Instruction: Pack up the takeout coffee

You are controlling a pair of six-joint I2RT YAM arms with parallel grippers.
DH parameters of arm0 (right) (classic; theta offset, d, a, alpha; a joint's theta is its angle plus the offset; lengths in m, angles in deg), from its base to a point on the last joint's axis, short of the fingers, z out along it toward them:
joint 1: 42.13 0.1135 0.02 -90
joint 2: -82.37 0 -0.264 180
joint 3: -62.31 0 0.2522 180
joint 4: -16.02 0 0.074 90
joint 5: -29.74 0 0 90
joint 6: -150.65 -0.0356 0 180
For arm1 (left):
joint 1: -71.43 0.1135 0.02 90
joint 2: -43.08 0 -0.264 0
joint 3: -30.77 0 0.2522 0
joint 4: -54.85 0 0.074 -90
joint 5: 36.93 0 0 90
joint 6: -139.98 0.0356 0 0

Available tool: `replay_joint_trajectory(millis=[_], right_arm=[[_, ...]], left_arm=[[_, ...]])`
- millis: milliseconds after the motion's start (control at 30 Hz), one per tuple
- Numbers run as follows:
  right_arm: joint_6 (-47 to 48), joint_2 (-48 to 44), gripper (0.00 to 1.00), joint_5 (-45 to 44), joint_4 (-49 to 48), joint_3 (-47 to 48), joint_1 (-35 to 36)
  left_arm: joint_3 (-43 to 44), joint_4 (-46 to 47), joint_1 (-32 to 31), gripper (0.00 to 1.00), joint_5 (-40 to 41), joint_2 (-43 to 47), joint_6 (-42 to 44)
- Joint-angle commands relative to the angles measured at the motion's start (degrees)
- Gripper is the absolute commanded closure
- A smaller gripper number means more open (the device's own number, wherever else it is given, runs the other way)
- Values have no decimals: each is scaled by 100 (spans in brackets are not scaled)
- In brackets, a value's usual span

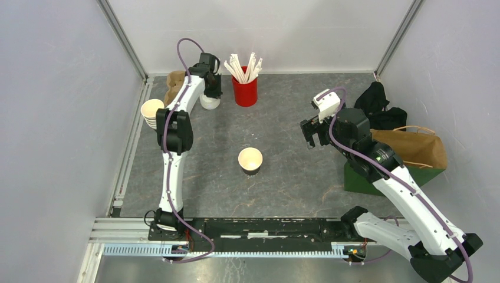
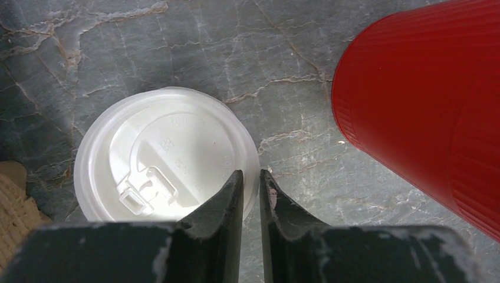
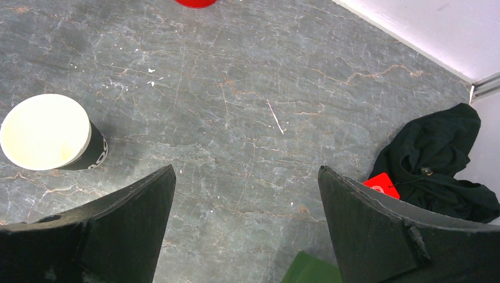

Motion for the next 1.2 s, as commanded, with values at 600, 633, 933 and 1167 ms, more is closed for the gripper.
replay_joint_trajectory(millis=[600,633,933,1167], right_arm=[[19,-8,2,-16,-247,255,28],[19,-4,2,-16,-246,254,27],[10,-6,2,1,-258,228,32],[1,-12,2,6,-258,227,36]], left_arm=[[457,-85,50,98,149,77,-9],[454,-103,50,98,150,99,-13],[431,-159,121,97,-122,182,-91],[431,-196,307,96,-565,82,-365]])
